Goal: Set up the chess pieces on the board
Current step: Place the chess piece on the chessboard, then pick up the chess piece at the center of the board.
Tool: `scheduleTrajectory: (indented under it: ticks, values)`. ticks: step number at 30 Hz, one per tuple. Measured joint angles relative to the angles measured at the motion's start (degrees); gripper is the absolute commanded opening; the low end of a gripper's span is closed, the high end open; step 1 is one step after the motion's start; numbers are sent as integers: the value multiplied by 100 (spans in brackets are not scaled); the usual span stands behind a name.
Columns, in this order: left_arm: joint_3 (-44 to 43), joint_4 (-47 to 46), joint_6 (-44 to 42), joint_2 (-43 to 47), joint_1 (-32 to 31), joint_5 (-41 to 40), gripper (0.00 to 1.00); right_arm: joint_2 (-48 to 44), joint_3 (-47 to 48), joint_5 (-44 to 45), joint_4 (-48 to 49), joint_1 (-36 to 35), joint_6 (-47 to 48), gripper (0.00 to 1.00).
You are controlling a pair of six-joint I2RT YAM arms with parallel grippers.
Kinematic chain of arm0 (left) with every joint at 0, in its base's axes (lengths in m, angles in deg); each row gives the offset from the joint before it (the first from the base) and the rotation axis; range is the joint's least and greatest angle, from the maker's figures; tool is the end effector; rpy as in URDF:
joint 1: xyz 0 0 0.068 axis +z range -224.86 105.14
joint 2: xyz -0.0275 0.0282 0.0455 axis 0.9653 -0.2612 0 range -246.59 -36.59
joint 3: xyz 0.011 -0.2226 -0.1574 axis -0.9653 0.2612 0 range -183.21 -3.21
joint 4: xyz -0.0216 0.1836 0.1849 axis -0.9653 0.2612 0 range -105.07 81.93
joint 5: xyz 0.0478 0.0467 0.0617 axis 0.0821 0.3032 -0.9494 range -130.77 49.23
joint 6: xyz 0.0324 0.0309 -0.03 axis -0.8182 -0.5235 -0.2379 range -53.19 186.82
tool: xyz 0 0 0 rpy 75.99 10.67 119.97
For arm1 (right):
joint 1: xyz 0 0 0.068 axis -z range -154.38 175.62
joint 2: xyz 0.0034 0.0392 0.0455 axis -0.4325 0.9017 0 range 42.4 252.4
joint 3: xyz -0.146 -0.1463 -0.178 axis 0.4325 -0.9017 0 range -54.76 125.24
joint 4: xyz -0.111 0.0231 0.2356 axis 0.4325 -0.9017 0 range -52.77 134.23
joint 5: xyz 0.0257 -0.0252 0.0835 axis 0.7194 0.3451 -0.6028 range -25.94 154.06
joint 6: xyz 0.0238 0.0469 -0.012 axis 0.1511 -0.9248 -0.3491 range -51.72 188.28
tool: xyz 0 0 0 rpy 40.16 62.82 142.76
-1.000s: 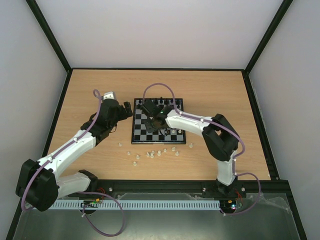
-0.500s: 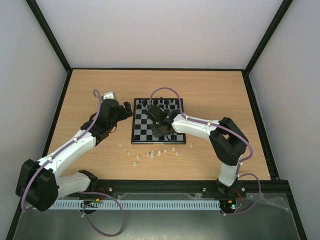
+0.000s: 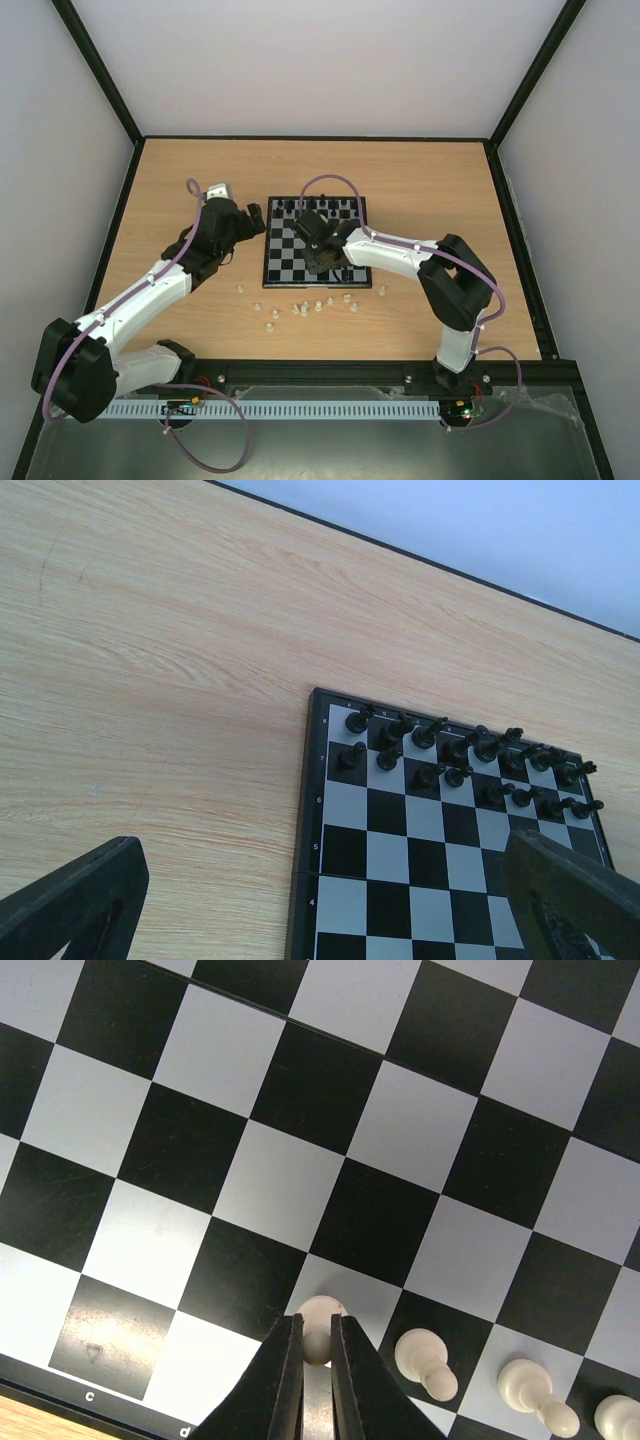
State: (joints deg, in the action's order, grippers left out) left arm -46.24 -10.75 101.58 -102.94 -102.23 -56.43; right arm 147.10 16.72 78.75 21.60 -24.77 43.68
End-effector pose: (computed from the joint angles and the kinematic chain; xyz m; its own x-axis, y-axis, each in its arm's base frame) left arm 0.2342 -0.1104 0.2632 -0.4699 -0.3750 -0.7991 -0.0457 0.9144 -0.4022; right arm 0.2528 0.2915 0.1951 -0.7522 -0.2773 -0.5978 -0.3753 0.9259 0.0427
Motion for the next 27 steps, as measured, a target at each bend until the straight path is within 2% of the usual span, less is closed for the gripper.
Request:
scheduleTrajectory:
  ticks: [13,20,27]
  values:
    - [0,0,0,0,0,0,100,7,-33,2,-2,0,-7,11]
    - [0,2,0,0,0,0,99,13,-44,13,-2,0,-15,23]
    - [0,2,0,0,2,0,100,9,-44,13,-7,0,-11,24]
